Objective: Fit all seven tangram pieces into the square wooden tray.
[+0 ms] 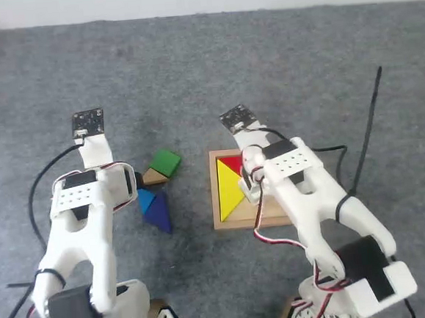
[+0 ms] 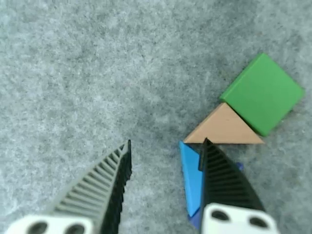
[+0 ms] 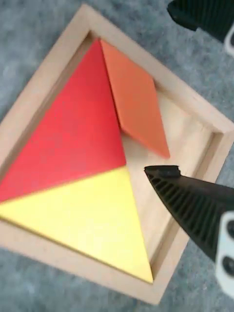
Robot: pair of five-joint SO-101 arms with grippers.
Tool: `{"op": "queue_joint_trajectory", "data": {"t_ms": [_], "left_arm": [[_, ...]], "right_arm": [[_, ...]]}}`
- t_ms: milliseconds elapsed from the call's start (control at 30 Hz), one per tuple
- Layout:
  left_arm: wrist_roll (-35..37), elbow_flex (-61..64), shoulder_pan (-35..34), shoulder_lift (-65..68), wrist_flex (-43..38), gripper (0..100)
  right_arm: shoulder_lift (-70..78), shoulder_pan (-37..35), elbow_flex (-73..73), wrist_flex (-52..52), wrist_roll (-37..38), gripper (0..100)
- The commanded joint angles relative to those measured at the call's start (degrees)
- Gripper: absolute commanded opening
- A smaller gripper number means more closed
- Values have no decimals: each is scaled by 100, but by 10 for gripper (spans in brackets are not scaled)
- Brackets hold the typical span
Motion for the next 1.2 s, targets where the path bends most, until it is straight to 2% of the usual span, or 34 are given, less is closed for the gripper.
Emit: {"op": "queue_joint_trajectory", "data": {"t_ms": [0,233,700,967,1167], "left_arm": [[-62,-57,35,-9,-53,224],[-62,-57,26,-9,-53,224],[-62,-57,26,-9,-53,224],[-62,-57,18,-9,-53,224],[-62,-57,18,-9,-53,224]], "right_arm": [[31,119,-62,-75,-62,435],[593,593,-62,-295,-9,435],[66,593,-26,444,0,434],[13,629,149,435,0,434],[13,1226,149,435,97,434]]}}
